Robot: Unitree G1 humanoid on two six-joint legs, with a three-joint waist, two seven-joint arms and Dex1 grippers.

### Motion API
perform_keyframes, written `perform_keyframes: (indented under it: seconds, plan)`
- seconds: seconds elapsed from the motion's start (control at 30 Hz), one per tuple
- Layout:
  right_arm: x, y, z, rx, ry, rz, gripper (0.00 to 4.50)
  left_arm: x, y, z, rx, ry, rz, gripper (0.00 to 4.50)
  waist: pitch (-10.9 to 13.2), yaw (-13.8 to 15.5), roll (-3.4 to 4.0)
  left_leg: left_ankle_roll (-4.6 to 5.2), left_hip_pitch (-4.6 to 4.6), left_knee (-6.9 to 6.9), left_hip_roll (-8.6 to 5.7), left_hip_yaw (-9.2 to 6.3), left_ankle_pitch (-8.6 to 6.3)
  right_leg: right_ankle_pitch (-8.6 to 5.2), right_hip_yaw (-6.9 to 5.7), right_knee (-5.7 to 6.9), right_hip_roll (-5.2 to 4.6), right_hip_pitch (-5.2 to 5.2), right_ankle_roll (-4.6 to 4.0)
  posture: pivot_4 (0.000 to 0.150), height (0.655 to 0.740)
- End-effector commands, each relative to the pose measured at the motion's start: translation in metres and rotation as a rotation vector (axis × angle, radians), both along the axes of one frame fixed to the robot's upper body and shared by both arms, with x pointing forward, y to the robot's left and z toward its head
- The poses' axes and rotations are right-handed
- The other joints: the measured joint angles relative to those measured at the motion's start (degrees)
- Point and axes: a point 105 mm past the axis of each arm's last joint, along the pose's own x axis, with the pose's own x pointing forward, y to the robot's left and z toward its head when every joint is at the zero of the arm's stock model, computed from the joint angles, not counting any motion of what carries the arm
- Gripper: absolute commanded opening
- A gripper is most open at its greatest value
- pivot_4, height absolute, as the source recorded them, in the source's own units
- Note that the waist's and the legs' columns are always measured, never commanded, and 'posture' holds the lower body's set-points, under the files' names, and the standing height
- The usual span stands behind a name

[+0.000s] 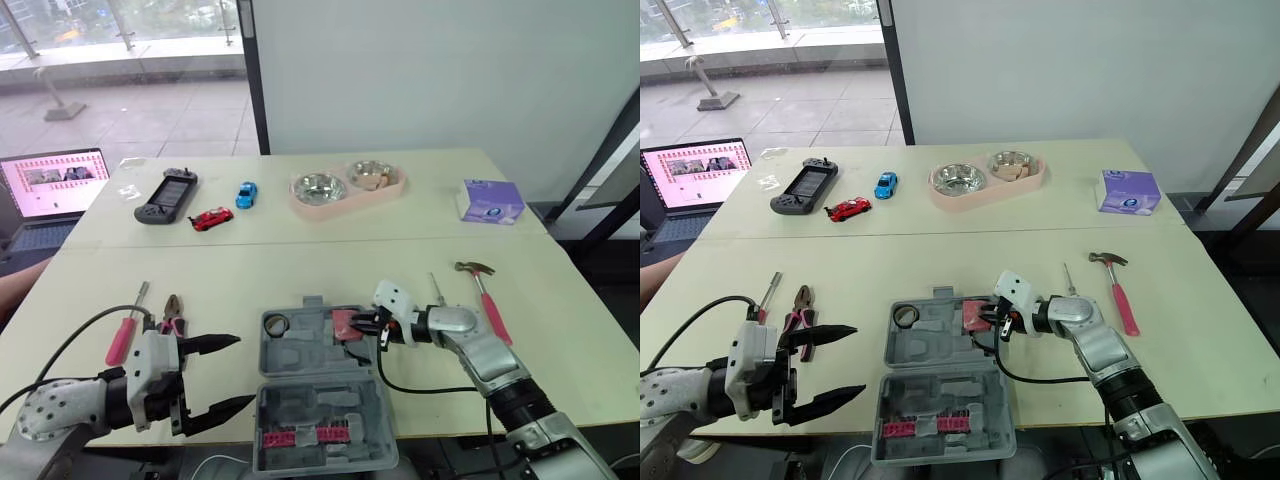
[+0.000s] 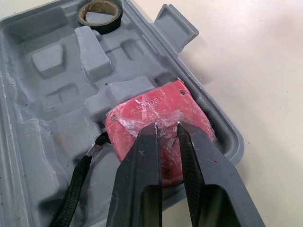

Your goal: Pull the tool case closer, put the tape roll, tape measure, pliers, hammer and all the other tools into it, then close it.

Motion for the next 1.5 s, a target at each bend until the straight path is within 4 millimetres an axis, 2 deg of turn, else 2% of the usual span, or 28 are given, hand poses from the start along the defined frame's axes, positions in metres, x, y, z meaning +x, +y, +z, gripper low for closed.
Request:
perform_keyframes:
  seconds: [0.03,0.33,0.47,0.57,0.63,0.7,0.73,0.77,0.83,0.87,0.93,1.03,1.1,1.13,1.23,1.3,1.4,1.5]
  plan:
    - [-0.014,-0.024,-0.042,-0.118,0.164,-0.073,0.68,-0.001,-0.003,0.009,0.000,-0.033,-0.011,4.50,0.0,0.0,-0.04,0.00,0.01,0.00,0.00,0.00,0.00,0.00,0.00,0.00,0.00,0.02,0.00,0.150,0.7360]
    - [-0.018,-0.017,-0.046,-0.152,0.182,-0.057,0.68,0.000,-0.001,0.010,0.004,-0.032,-0.008,4.50,-0.2,0.0,-0.27,0.00,0.04,-0.01,0.00,-0.03,0.00,-0.01,0.00,0.00,0.00,0.05,0.01,0.150,0.7360]
    - [-0.013,-0.013,-0.032,-0.138,0.138,-0.053,0.68,0.003,0.002,0.010,0.003,-0.028,0.011,4.50,-0.3,0.0,-0.30,0.00,0.05,-0.02,0.00,-0.03,0.00,-0.02,0.00,0.00,0.00,0.04,0.01,0.150,0.7360]
    - [-0.004,0.001,0.019,0.045,0.028,-0.042,0.68,0.005,0.007,0.011,0.002,-0.035,0.041,4.50,-0.2,0.1,-0.26,0.00,-0.01,-0.02,0.00,-0.05,0.00,-0.03,-0.01,0.00,0.00,0.00,0.02,0.150,0.7360]
    - [-0.002,0.000,0.065,0.178,-0.049,-0.041,0.68,0.008,0.017,0.015,-0.005,-0.039,0.089,4.50,0.1,0.1,-0.12,0.00,-0.11,-0.02,0.00,-0.05,0.00,-0.03,0.00,-0.01,0.00,-0.08,0.02,0.150,0.7360]
    - [-0.007,-0.011,0.098,0.242,-0.102,-0.041,0.68,0.009,0.032,0.019,-0.005,-0.036,0.147,4.50,0.3,0.0,0.09,0.00,-0.50,0.05,0.00,-0.07,0.00,0.01,0.00,0.00,0.00,-0.45,-0.02,0.150,0.7360]
    - [-0.013,-0.021,0.105,0.236,-0.110,-0.039,0.68,0.009,0.043,0.019,0.007,-0.032,0.190,4.50,0.3,0.1,0.11,-0.01,-0.85,0.13,-0.01,-0.05,0.01,0.06,0.00,0.08,-0.01,-0.84,-0.05,0.150,0.7360]
    - [-0.018,-0.028,0.108,0.227,-0.110,-0.038,0.68,0.009,0.050,0.018,0.016,-0.029,0.217,4.50,0.4,0.1,0.12,-0.03,-0.99,0.12,-0.01,-0.04,0.03,0.18,0.00,0.10,0.00,-1.03,0.11,0.150,0.7360]
    - [-0.027,-0.053,0.108,0.182,-0.104,-0.067,0.68,0.008,0.078,0.015,0.056,-0.010,0.319,4.50,0.3,0.2,0.06,-0.02,-0.97,0.00,0.01,-0.05,0.02,0.18,-0.05,0.08,0.00,-1.04,0.11,0.150,0.7360]
    - [-0.031,-0.065,0.104,0.159,-0.095,-0.087,0.91,0.006,0.091,0.013,0.070,0.001,0.364,4.50,0.3,0.3,0.01,0.02,-0.98,-0.02,0.01,-0.06,0.00,0.17,-0.09,0.06,0.00,-1.04,0.11,0.150,0.7360]
    - [-0.040,-0.088,0.098,0.129,-0.069,-0.135,1.49,0.000,0.114,0.008,0.098,0.023,0.448,4.50,0.4,0.2,-0.02,0.13,-0.99,-0.06,0.01,-0.03,-0.07,0.10,-0.10,-0.01,0.00,-1.03,0.05,0.150,0.7360]
    - [-0.050,-0.140,0.082,0.066,-0.056,-0.268,2.86,-0.016,0.160,-0.004,0.178,0.068,0.602,4.50,0.5,0.2,-0.05,0.15,-1.03,-0.01,0.00,0.11,-0.08,0.05,-0.07,-0.07,-0.05,-1.03,-0.02,0.150,0.7360]
    - [-0.055,-0.172,0.076,0.040,-0.078,-0.364,4.06,-0.029,0.188,-0.009,0.214,0.083,0.693,4.50,0.5,0.0,-0.11,0.16,-1.00,0.04,0.00,0.21,-0.08,0.04,-0.03,-0.15,-0.05,-0.98,-0.04,0.150,0.7360]
    - [-0.059,-0.188,0.074,0.030,-0.083,-0.413,4.35,-0.039,0.203,-0.013,0.245,0.101,0.736,4.50,0.5,-0.1,-0.13,0.16,-0.98,0.06,0.01,0.24,-0.08,0.04,-0.01,-0.15,-0.05,-0.97,-0.06,0.150,0.7360]
    - [-0.070,-0.224,0.068,0.013,-0.079,-0.525,4.44,-0.058,0.235,-0.020,0.284,0.131,0.833,4.50,0.6,-0.2,-0.27,0.15,-0.90,0.07,0.05,0.29,-0.08,0.06,0.01,-0.14,-0.04,-0.95,-0.13,0.150,0.7360]
    - [-0.077,-0.241,0.062,-0.006,-0.067,-0.576,4.44,-0.063,0.245,-0.021,0.286,0.130,0.873,4.50,0.6,-0.2,-0.30,0.15,-0.87,0.09,0.07,0.29,-0.08,-0.04,0.00,-0.12,-0.04,-0.93,0.02,0.150,0.7360]
    - [-0.085,-0.253,0.053,-0.018,-0.059,-0.611,4.44,-0.066,0.252,-0.025,0.306,0.135,0.887,4.50,0.6,-0.1,-0.32,0.15,-0.88,0.08,0.08,0.29,-0.08,-0.01,0.00,-0.12,-0.04,-0.93,-0.03,0.150,0.7360]
    - [-0.088,-0.256,0.048,-0.006,-0.054,-0.622,4.44,-0.064,0.255,-0.026,0.309,0.132,0.882,4.50,0.6,-0.1,-0.32,0.15,-0.88,0.07,0.08,0.29,-0.08,0.09,0.00,-0.11,-0.05,-0.93,-0.17,0.150,0.7360]
